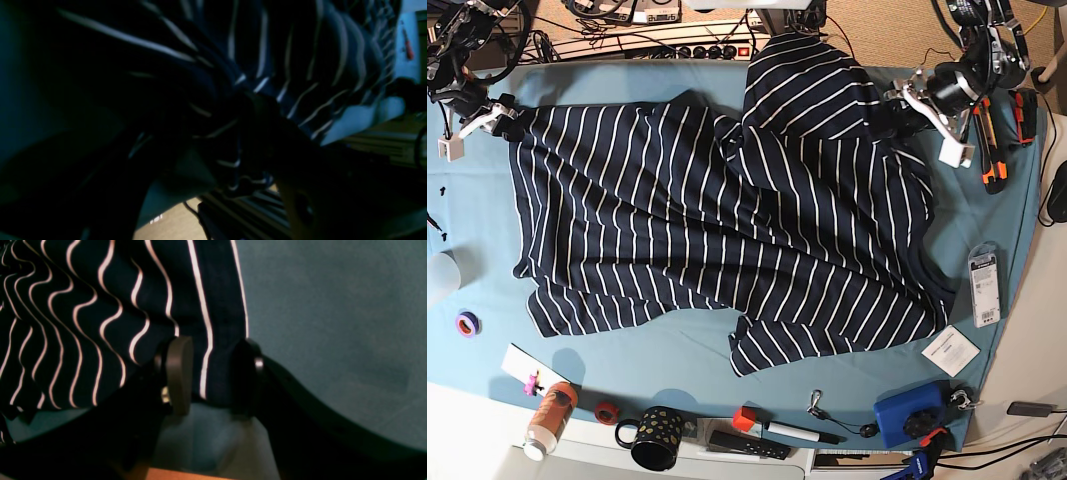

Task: Layout the t-shirt on the table in an organized manner, then fold the t-shirt properly
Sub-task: 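Grasp the shirt's two shoulder corners with the left and right grippers, then lift the shirt with both grippers and swing it across the table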

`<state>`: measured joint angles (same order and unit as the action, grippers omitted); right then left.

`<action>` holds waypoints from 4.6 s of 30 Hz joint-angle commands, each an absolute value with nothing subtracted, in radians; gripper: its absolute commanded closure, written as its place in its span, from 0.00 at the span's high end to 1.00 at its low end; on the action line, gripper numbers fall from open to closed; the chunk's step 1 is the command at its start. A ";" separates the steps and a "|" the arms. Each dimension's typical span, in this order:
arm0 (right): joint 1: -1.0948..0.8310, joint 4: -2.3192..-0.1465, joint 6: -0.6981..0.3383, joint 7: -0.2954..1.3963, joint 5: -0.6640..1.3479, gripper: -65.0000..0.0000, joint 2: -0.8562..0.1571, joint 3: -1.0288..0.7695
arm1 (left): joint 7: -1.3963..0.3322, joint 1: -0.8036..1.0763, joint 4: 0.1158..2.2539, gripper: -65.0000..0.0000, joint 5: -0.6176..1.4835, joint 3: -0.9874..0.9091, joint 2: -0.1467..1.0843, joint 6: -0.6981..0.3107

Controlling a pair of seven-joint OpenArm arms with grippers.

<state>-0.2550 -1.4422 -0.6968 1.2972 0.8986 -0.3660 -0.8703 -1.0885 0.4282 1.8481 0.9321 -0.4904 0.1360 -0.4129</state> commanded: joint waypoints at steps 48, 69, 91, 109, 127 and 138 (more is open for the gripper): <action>-0.278 -1.459 -0.698 1.372 1.053 0.35 -0.324 -0.961 | -1.126 0.418 1.863 0.00 0.862 -0.685 0.153 -0.424; -0.200 -1.459 -0.698 1.369 1.160 0.00 -0.546 -1.095 | -1.191 0.421 1.863 0.00 0.923 -0.686 0.236 -0.461; -0.005 -1.459 -0.698 1.396 1.484 0.00 -0.741 -1.095 | -1.196 0.418 2.274 0.00 1.237 -0.712 0.236 -0.653; 0.465 -1.450 -0.529 0.990 0.689 0.00 -0.894 -0.410 | -0.829 -0.014 2.030 0.00 0.866 -0.682 0.420 -0.546; 1.288 -0.758 -0.418 0.678 0.441 0.00 -0.631 -0.132 | -0.746 -1.021 1.197 0.00 0.546 -0.104 0.432 -0.490; 1.306 -0.758 -0.458 0.955 0.539 0.00 -0.640 -0.132 | -1.145 -1.309 1.054 0.00 0.816 -0.109 0.500 -0.491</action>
